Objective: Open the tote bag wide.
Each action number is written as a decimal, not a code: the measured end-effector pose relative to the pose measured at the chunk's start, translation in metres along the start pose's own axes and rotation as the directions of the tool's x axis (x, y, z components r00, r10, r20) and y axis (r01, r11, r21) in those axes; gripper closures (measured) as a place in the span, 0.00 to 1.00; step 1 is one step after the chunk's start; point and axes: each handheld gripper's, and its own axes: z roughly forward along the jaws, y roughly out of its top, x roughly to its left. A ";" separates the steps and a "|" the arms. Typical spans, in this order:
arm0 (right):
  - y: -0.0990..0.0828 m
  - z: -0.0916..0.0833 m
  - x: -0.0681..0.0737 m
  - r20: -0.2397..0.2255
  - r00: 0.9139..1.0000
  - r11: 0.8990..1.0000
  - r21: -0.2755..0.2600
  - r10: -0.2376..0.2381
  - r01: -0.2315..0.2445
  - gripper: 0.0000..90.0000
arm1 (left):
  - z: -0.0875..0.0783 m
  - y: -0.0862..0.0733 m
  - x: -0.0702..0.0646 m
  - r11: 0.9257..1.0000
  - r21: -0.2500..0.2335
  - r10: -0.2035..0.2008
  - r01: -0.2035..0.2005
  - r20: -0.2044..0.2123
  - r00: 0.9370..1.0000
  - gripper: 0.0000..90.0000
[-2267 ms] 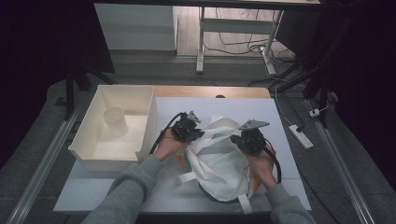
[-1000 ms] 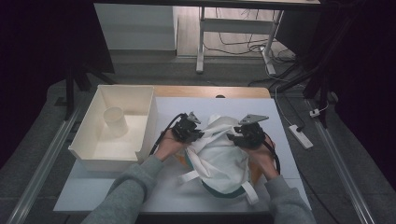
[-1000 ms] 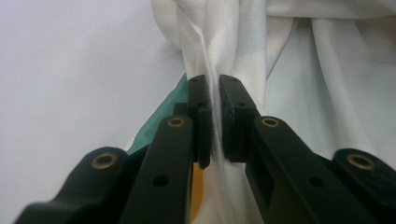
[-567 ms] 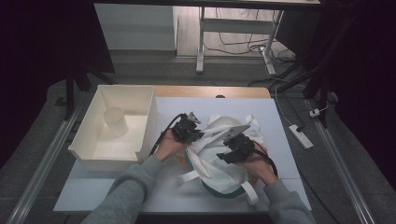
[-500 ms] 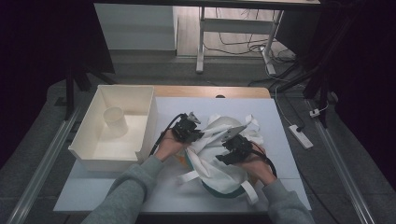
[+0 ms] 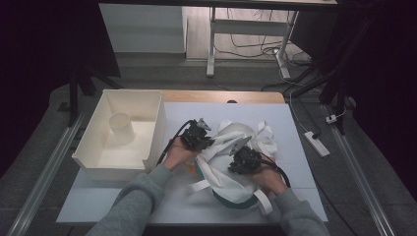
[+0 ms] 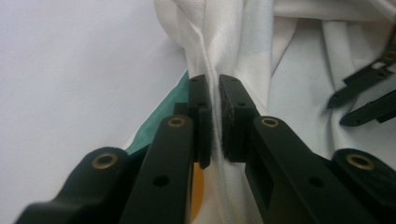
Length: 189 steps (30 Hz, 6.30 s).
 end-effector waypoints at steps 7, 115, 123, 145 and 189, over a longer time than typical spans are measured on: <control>-0.003 -0.015 0.011 0.008 0.999 0.999 -0.017 -0.046 0.046 0.97 | 0.001 -0.001 0.001 1.000 0.003 -0.009 0.009 0.001 1.000 0.93; 0.006 -0.039 0.056 0.011 0.999 0.997 -0.074 0.037 -0.036 1.00 | 0.008 -0.003 -0.005 1.000 0.003 -0.007 0.007 0.031 0.999 0.93; -0.007 -0.016 0.069 -0.054 0.999 1.000 0.029 -0.007 0.008 1.00 | 0.009 -0.003 -0.007 1.000 0.009 -0.002 0.001 0.034 0.999 0.93; -0.018 -0.024 0.066 -0.128 0.992 1.000 -0.022 0.002 -0.004 1.00 | 0.008 -0.003 -0.007 1.000 0.005 -0.007 0.006 0.032 0.999 0.93; -0.050 -0.079 0.019 0.097 0.969 0.904 -0.392 0.226 -0.172 0.49 | -0.121 0.021 -0.036 0.970 -0.238 0.079 -0.041 0.154 0.985 0.38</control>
